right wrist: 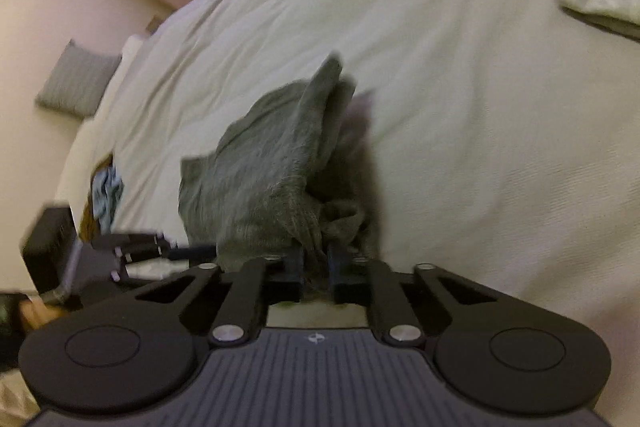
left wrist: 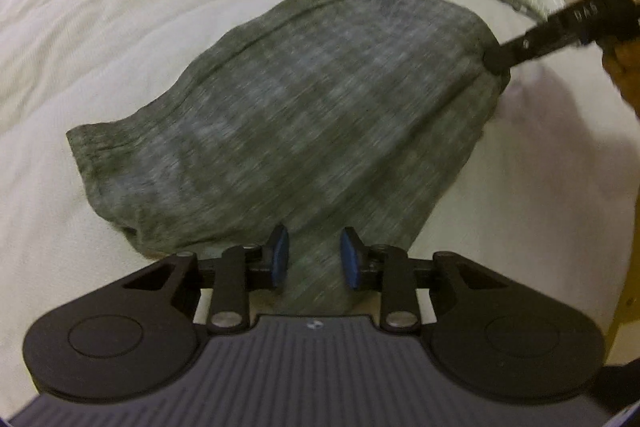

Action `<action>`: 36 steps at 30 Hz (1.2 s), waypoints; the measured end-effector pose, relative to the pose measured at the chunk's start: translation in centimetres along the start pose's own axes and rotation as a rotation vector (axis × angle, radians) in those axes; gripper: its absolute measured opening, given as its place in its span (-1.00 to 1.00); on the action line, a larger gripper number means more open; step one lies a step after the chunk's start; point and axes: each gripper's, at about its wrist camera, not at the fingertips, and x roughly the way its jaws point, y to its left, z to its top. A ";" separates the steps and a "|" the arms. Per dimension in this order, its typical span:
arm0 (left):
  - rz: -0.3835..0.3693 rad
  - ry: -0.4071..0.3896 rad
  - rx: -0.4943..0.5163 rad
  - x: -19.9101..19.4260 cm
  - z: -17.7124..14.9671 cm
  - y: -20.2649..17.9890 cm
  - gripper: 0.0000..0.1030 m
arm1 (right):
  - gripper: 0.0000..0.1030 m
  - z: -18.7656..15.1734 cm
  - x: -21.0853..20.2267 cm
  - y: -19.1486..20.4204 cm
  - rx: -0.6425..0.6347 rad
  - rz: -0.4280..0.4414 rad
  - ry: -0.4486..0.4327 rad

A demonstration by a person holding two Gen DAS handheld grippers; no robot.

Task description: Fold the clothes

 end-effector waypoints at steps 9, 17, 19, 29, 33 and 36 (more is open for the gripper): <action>0.052 0.008 -0.018 -1.1 -1.1 1.2 -0.54 | -0.67 0.0 -0.2 -2.0 0.057 -0.002 0.020; 0.037 -0.142 -0.018 -4.9 -0.2 -0.4 -0.56 | -0.63 -1.1 -4.0 4.9 -0.169 -0.188 -0.107; 0.009 -0.176 0.016 -4.7 0.6 -1.4 -0.55 | -0.63 -1.4 -3.4 8.0 -0.291 -0.194 -0.113; -0.010 -0.113 0.057 0.7 0.3 0.5 -0.57 | -1.00 -0.8 6.6 8.9 -0.627 -0.372 0.095; 0.003 -0.096 0.028 -0.4 -0.8 2.4 -0.57 | -1.00 -0.4 4.6 9.6 -0.565 -0.388 0.051; -0.010 -0.084 -0.002 0.1 -1.0 2.9 -0.57 | -1.00 -0.9 4.6 8.8 -0.559 -0.438 0.089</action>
